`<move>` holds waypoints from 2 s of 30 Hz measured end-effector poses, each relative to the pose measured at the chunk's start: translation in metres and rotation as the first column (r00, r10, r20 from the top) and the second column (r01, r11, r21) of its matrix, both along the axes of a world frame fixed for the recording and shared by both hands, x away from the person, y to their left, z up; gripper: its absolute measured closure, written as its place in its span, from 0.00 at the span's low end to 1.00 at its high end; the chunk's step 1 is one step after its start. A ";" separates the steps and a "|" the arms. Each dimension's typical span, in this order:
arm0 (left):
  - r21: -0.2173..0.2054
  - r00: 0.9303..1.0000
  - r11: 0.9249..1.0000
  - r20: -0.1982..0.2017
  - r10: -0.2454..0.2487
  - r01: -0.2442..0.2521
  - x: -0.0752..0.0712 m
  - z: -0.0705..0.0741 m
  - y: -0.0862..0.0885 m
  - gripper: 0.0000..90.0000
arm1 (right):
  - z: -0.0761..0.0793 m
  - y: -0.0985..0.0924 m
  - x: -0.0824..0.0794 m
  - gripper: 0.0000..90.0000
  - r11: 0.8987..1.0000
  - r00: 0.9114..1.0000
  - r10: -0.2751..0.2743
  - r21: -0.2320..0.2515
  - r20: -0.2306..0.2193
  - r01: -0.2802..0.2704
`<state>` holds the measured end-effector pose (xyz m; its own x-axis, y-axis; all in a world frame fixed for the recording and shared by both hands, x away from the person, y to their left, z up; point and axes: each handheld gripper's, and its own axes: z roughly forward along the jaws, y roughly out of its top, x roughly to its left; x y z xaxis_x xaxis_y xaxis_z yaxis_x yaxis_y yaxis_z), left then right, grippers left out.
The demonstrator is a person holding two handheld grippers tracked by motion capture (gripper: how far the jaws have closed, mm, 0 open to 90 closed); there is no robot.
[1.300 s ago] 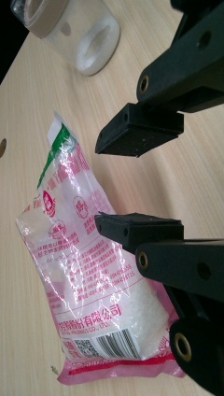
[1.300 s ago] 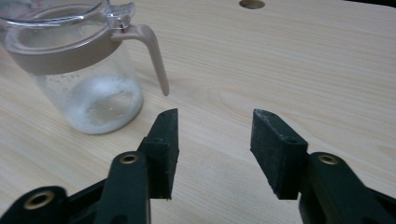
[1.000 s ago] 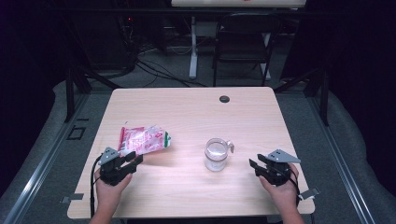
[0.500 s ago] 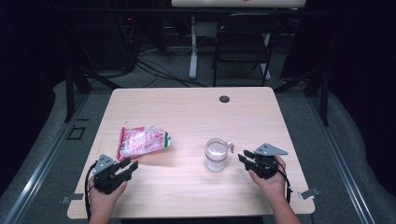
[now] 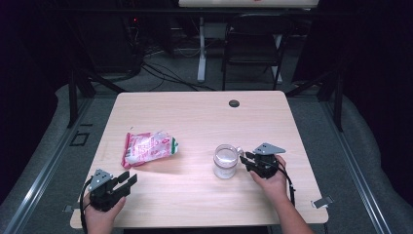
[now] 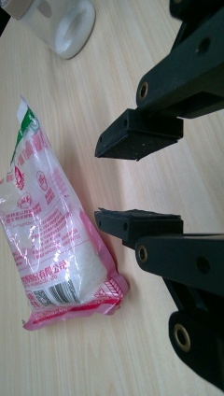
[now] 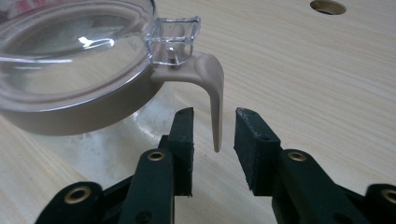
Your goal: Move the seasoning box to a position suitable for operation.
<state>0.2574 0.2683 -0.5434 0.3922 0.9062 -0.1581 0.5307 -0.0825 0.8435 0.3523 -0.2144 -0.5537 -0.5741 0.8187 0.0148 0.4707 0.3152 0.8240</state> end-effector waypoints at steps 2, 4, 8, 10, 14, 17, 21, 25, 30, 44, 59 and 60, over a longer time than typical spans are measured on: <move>0.003 1.000 1.000 -0.003 -0.001 0.001 -0.002 0.000 0.001 0.70 | -0.001 0.002 0.003 0.79 1.000 1.000 -0.003 -0.002 -0.002 0.003; 0.002 1.000 1.000 0.000 -0.001 0.001 -0.003 0.000 0.000 0.71 | -0.002 0.004 0.006 0.81 1.000 1.000 -0.008 0.000 -0.002 0.008; 0.004 1.000 1.000 -0.005 -0.001 0.001 -0.004 -0.001 0.000 0.71 | -0.003 0.006 0.008 0.83 1.000 1.000 -0.001 -0.008 -0.013 0.001; 0.003 1.000 1.000 -0.006 -0.002 0.002 -0.004 -0.002 0.000 0.71 | -0.004 0.007 0.009 0.84 1.000 1.000 -0.003 0.000 -0.009 0.003; 0.004 1.000 1.000 0.000 -0.003 0.003 -0.004 -0.002 -0.001 0.71 | -0.005 0.006 0.010 0.85 1.000 1.000 -0.015 0.002 -0.012 0.015; 0.002 1.000 1.000 0.001 -0.005 0.005 -0.004 -0.002 -0.001 0.71 | -0.004 0.007 0.010 0.86 1.000 1.000 -0.018 -0.002 -0.003 0.018; 0.004 1.000 1.000 -0.006 -0.011 0.011 -0.003 -0.002 -0.002 0.71 | -0.003 0.008 0.009 0.92 1.000 1.000 -0.014 -0.015 0.011 0.014; 0.004 1.000 1.000 -0.003 -0.019 0.019 -0.002 -0.002 -0.004 0.71 | -0.003 0.009 0.008 0.93 0.999 1.000 -0.022 -0.027 0.010 0.022; 0.003 1.000 1.000 -0.002 -0.026 0.026 -0.002 -0.002 -0.006 0.71 | -0.001 0.010 0.006 0.93 0.999 1.000 -0.025 -0.041 0.005 0.025; 0.003 0.994 0.994 0.008 -0.109 0.109 0.014 0.000 -0.032 0.72 | 0.000 0.014 -0.017 0.92 0.997 0.999 -0.048 -0.063 0.002 0.048; 0.018 0.972 0.972 0.007 -0.235 0.235 0.031 0.002 -0.063 0.72 | 0.002 0.027 -0.057 0.91 0.998 1.000 -0.007 -0.063 -0.018 0.006; 0.018 0.971 0.971 0.008 -0.238 0.238 0.032 0.002 -0.065 0.72 | 0.002 0.028 -0.059 0.91 0.998 1.000 -0.006 -0.068 -0.015 0.005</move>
<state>0.2893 0.2038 -0.5416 0.5981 0.7894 -0.1384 0.4855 -0.2194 0.8463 0.2936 -0.1868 -0.5518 -0.5700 0.8210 -0.0321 0.4848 0.3676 0.7937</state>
